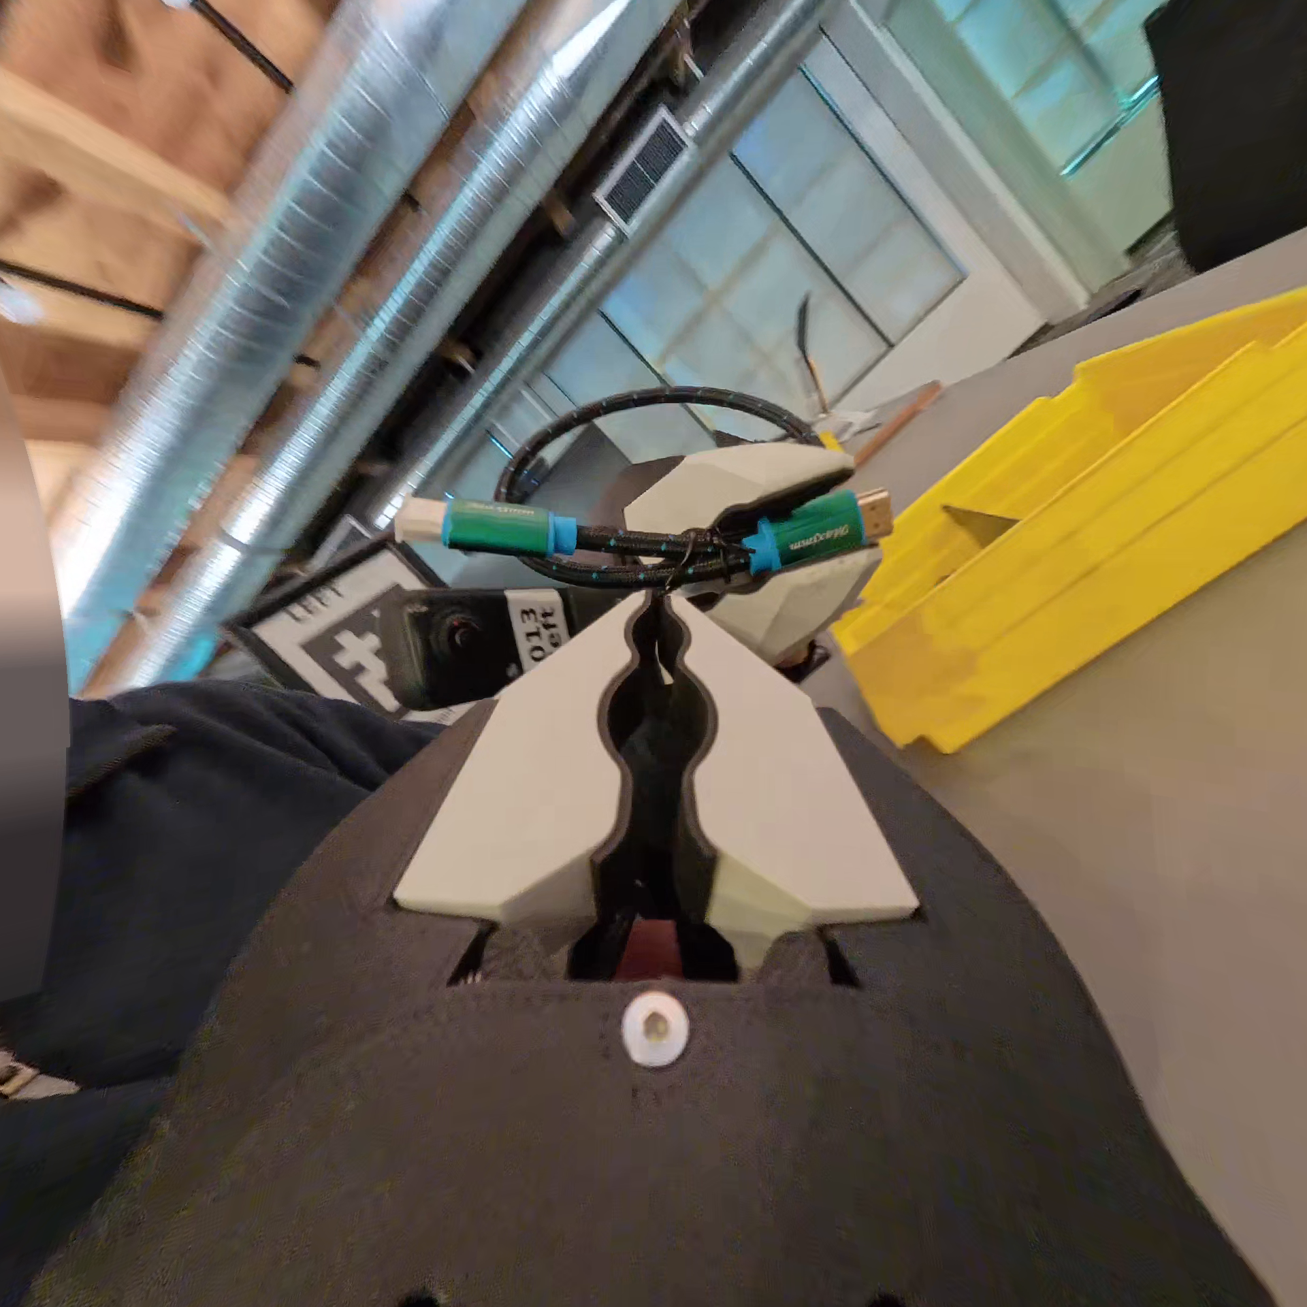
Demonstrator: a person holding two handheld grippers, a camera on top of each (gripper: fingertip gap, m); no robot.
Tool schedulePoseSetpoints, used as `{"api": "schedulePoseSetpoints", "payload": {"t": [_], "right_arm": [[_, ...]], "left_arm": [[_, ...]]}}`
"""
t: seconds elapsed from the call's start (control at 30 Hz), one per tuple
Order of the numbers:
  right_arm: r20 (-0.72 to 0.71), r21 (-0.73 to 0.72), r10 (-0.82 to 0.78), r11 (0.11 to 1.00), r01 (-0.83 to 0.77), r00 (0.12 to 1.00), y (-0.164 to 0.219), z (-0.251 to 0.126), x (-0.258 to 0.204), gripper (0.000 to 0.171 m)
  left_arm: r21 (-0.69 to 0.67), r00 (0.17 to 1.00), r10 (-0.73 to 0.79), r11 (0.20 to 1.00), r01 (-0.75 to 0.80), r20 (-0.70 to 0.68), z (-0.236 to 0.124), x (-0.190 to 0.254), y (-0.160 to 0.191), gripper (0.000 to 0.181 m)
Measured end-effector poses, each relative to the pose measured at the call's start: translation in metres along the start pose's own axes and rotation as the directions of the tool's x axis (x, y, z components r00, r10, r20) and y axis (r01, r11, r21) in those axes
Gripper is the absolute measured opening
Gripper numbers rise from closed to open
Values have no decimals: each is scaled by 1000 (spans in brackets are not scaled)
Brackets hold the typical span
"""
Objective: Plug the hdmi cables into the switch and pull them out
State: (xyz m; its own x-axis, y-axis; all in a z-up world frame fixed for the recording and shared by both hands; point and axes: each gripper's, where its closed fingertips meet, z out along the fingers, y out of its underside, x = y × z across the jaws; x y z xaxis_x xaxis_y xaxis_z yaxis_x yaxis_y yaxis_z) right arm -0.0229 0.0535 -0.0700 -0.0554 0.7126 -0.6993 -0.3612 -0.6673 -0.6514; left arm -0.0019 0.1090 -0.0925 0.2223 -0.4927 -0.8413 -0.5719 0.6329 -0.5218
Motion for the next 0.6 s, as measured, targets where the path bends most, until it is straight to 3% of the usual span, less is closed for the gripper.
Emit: {"api": "schedulePoseSetpoints", "payload": {"t": [0.13,0.23,0.27,0.33,0.43,0.53,0.6], "right_arm": [[-38,26,-39,999,40,999,2,-4,4,0],[-129,-10,-275,961,276,953,-5,-7,4,1],[-170,-54,-379,925,375,910,-7,-8,5,13],[-236,-199,-590,807,556,772,-6,-11,8,17],[-227,-402,-834,551,731,504,-3,-13,9,16],[-168,-540,-955,296,788,244,-1,-13,9,14],[-130,-599,-983,181,780,128,2,-11,12,14]], "left_arm": [[2,1000,-3,1000,3,-10,1,5,-1,18],[6,996,-70,997,70,-49,2,8,-2,18],[8,995,-83,996,84,-56,2,8,-2,18],[13,990,-120,992,122,-76,1,7,-4,17],[19,978,-181,983,184,-107,1,6,-6,18],[13,967,-216,975,220,-131,2,7,-6,18],[12,962,-231,972,235,-144,2,9,-6,18]]}}
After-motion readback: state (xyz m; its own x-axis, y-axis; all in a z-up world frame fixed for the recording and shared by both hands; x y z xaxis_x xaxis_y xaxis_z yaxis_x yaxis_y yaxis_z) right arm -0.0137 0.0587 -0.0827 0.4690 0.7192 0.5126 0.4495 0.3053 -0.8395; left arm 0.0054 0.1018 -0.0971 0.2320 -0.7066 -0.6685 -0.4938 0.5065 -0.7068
